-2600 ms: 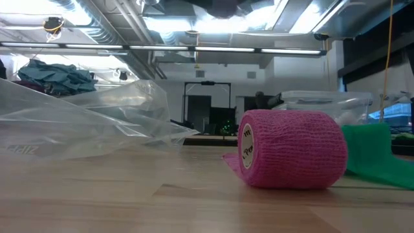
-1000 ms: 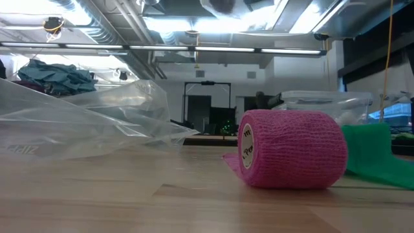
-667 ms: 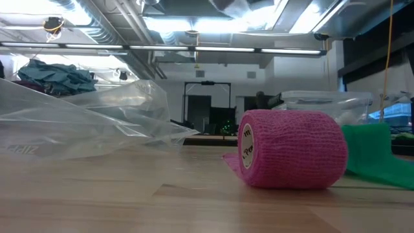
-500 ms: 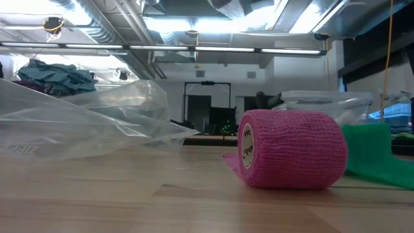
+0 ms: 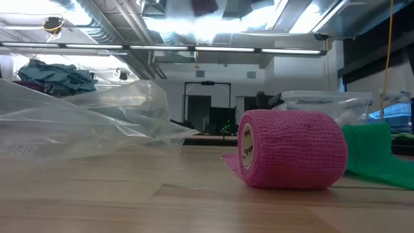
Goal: Roll bandage
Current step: Put the rolled purple bandage into the transparent zip bag
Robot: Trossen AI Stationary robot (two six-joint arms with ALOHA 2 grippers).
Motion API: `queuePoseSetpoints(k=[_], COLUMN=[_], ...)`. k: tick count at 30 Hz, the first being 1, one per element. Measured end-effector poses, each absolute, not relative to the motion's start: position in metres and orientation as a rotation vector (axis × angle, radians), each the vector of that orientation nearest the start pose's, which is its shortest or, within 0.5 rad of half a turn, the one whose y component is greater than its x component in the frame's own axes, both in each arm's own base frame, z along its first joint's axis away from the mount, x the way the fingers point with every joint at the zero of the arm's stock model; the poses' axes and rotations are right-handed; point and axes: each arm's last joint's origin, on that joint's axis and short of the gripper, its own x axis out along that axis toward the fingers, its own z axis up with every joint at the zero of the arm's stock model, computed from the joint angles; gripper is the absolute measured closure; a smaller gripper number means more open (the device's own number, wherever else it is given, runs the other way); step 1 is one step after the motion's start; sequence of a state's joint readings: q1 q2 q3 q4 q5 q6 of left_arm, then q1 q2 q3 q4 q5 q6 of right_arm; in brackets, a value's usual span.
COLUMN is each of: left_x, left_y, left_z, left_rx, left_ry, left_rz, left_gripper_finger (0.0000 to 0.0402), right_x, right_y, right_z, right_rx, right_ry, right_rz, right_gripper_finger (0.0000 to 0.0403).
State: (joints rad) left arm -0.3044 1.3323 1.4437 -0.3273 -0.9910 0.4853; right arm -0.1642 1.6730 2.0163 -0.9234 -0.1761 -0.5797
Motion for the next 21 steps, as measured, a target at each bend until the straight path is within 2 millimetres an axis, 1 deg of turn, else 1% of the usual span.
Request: queuePoseSetpoints(k=[5,9,14,21], left_x=[0.267,0.265,0.265,0.265], left_y=[-0.071,-0.077,-0.078,-0.077], left_z=[0.424,0.425,0.425,0.425], left_rx=[0.589,0.662,0.731,0.734], left_ry=[0.357,0.366,0.386,0.39], left_rz=[0.586,0.552,0.541,0.566], left_gripper_finger=[0.0215,0.0215,0.0215,0.0215], right_x=[0.334,0.333,0.331,0.328], right_y=[-0.05,-0.049,-0.047,-0.047], right_z=[0.452,0.451,0.447,0.444], right_rx=[-0.466,-0.426,-0.397,-0.387], right_ry=[0.548,0.551,0.591,0.626], right_rz=[0.176,0.221,0.257,0.267], right_gripper_finger=[0.0402,0.0402,0.0402,0.0402])
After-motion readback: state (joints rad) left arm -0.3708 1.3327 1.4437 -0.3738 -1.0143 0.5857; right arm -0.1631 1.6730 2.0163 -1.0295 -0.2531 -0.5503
